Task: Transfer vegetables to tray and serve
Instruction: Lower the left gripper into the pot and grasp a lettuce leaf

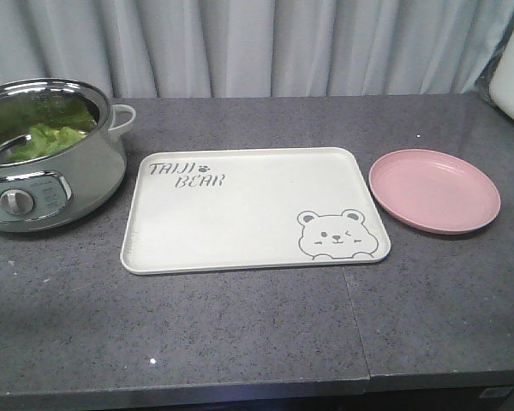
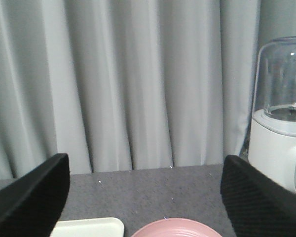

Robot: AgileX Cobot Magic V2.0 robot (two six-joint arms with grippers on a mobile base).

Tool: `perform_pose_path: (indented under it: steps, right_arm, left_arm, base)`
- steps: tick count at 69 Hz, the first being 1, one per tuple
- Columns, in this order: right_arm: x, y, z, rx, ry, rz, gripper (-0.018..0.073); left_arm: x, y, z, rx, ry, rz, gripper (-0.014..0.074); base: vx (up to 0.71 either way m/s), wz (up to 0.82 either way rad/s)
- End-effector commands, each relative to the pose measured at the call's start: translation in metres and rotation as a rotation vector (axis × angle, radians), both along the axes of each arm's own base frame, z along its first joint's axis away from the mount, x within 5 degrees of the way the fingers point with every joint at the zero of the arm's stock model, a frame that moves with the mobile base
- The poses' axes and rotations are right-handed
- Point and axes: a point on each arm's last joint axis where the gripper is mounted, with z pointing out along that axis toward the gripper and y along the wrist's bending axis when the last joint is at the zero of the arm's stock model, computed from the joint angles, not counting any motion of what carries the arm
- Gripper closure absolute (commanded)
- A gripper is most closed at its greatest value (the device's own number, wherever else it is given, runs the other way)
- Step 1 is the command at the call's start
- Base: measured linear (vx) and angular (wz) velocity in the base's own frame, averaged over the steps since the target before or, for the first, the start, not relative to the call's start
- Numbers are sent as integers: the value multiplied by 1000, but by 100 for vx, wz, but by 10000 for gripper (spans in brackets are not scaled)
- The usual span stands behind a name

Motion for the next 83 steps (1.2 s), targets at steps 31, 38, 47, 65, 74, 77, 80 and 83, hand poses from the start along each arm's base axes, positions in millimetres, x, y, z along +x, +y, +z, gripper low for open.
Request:
perform_pose_path:
  steps: [31,38,47,65,74,77,80,83]
  right_arm:
    - [32,-11,-25,-8,249,-128,-34]
    - [31,-13,-27,-14,278,-150,-34]
    - [30,-15,-29,-28,304,-167,-34]
    - [30,-13,-31,-9,321,-149,-34]
    - [30,-12,-32,-7,329,-137,-34]
    - [30,-12,-32,-3,329,-137,-34]
    - [30,-11,-32,1,330,-136,-34]
    - [30,-11,-32,-6,331,-134,-34]
  left_arm:
    - [203,11,2,86,398,-63,62]
    - [232,12,-19,82,456,-67,62]
    - [252,13,-43,79,494,-69,62]
    - [278,16,-91,72,595,-72,62]
    - [288,17,-111,68,634,-73,62]
    - [290,17,-116,66,651,-74,62]
    - [292,17,-123,65,672,-76,62]
    - [293,17,-128,64,688,-77,62]
  base:
    - [0,0]
    - [0,0]
    - [0,0]
    - [0,0]
    - [0,0]
    - [0,0]
    - [0,0]
    - [0,0]
